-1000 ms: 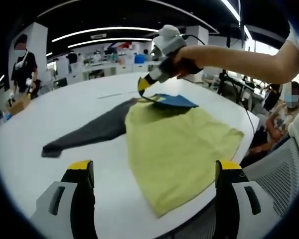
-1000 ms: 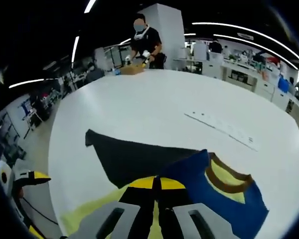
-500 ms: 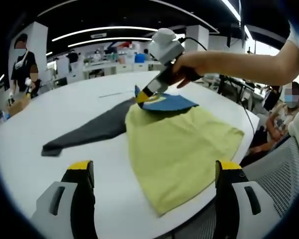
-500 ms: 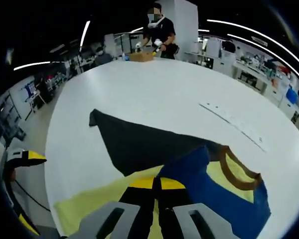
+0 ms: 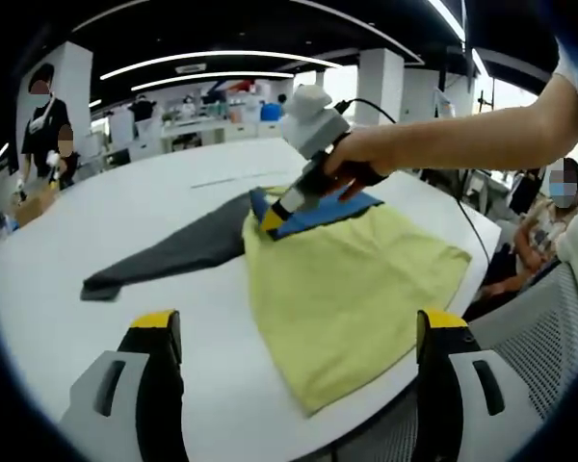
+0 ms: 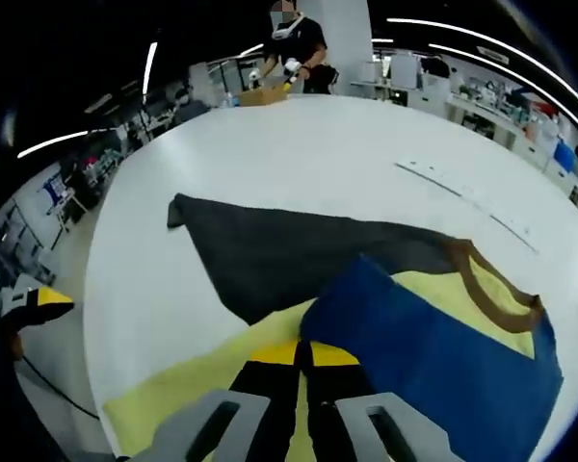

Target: Fold the garment on the visible template until the final outline fits inside the template.

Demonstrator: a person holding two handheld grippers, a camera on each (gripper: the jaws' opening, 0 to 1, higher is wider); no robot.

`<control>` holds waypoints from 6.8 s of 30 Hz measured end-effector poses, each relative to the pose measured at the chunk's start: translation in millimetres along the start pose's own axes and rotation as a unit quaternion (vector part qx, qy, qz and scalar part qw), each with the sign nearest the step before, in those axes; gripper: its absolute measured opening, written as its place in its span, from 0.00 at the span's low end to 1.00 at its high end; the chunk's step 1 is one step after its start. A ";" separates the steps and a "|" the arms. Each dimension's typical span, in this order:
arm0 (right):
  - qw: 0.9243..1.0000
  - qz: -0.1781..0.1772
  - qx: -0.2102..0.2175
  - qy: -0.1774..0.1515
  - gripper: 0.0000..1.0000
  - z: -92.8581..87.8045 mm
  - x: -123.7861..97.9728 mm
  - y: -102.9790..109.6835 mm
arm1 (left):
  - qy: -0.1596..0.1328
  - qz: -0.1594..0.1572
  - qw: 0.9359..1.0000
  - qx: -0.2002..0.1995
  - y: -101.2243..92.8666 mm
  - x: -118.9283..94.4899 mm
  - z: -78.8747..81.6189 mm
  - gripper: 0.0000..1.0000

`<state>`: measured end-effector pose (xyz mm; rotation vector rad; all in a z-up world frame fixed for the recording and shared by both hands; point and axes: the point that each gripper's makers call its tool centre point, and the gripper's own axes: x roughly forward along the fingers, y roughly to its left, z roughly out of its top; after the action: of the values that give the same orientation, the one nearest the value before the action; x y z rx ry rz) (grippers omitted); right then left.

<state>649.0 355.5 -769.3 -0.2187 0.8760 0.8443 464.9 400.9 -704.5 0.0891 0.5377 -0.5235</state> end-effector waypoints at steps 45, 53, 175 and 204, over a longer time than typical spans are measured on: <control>0.989 -0.097 0.098 -0.055 0.45 -70.5 -135.4 -125.3 | 0.019 -0.012 1.000 0.000 -1.4 9.8 -5.5 0.99; 0.984 -0.122 0.119 -0.044 0.39 -98.6 -151.1 -148.3 | 0.047 0.002 0.999 -0.018 6.9 12.0 -21.0 0.86; 0.986 -0.097 0.119 -0.064 0.65 -143.2 -184.6 -173.4 | 0.107 -0.015 0.993 -0.048 4.0 16.8 -51.9 0.44; 0.985 0.013 -0.008 -0.171 0.99 -102.5 -241.2 -74.6 | 0.033 0.046 0.998 -0.037 76.5 8.9 -13.8 0.90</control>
<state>558.8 120.2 -665.8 -0.0730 0.5510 0.8827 503.0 466.1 -725.0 0.0595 0.6136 -0.4108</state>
